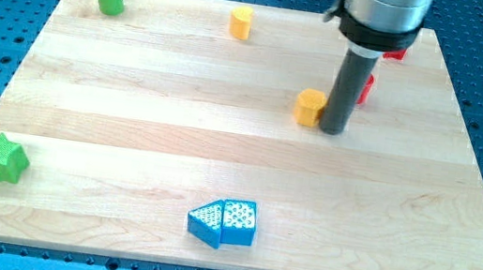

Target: Slide hexagon towards center left

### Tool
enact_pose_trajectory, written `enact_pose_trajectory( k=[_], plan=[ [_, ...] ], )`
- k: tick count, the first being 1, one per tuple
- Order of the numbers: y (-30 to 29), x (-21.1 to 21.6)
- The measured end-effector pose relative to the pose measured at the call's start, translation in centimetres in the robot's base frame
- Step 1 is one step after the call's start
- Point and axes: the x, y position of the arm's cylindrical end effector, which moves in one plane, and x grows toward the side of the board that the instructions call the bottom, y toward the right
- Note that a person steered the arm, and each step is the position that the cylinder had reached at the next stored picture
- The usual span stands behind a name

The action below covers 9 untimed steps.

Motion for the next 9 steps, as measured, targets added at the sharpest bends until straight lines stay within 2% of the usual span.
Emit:
enact_pose_trajectory(
  k=[1,2,3,4,5,6,7,8,9],
  plan=[
    [2.8,0.0],
    [1.3,-0.8],
    [-3.2,-1.5],
    [-11.0,-1.5],
    [-4.0,-1.5],
    [-10.3,-3.7],
    [-18.9,-3.2],
    [-12.6,-6.4],
    [-20.4,-7.2]
  ],
)
